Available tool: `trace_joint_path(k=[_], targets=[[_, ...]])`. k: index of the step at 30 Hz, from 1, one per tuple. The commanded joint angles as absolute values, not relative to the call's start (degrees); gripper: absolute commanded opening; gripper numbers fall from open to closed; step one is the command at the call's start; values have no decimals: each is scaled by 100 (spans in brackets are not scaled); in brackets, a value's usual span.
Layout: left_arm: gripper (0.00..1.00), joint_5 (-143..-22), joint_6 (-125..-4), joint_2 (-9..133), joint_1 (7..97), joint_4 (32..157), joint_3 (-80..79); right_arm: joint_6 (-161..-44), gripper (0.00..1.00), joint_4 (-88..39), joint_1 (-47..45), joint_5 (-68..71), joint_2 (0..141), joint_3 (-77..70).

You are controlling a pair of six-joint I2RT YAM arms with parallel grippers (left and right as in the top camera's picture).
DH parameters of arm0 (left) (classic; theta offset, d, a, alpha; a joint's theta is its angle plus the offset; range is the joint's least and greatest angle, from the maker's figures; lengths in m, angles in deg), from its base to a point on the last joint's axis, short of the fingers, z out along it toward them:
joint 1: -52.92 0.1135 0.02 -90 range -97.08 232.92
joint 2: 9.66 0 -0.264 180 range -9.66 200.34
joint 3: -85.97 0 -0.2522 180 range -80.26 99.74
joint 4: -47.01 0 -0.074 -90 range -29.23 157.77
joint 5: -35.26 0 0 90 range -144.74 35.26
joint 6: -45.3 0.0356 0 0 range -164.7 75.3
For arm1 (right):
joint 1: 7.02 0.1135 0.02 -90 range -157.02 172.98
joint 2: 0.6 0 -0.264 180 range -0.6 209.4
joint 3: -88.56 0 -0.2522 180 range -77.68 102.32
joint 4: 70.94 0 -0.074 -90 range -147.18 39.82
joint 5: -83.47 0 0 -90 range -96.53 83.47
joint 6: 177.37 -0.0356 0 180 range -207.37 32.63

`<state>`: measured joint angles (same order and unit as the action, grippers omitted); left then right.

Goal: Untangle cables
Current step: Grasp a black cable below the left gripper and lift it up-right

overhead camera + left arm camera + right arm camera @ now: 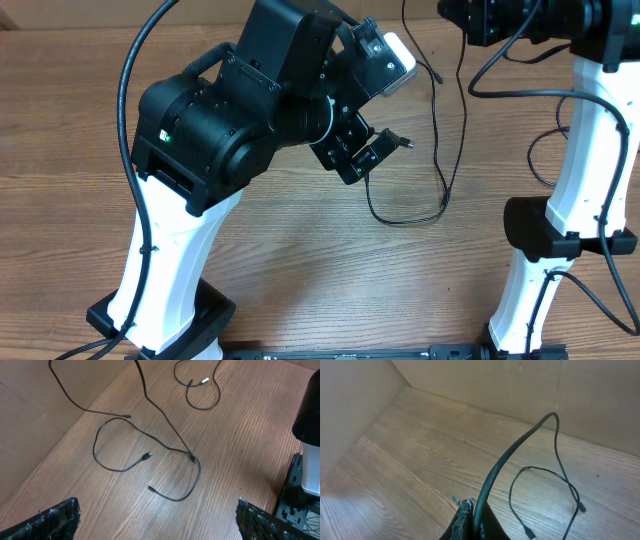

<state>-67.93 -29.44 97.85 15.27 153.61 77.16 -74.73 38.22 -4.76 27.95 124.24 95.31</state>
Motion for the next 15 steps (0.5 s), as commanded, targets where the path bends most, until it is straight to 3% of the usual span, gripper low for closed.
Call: trace_joint_path(k=[1, 15], targets=[[100, -6764, -2883, 9837, 1503, 15355, 7738, -7563, 4, 3761, -483, 2627, 12238, 9688], [100, -6764, -2883, 9839, 1503, 15355, 7738, -7534, 4, 2425, -485, -1386, 12166, 9688]])
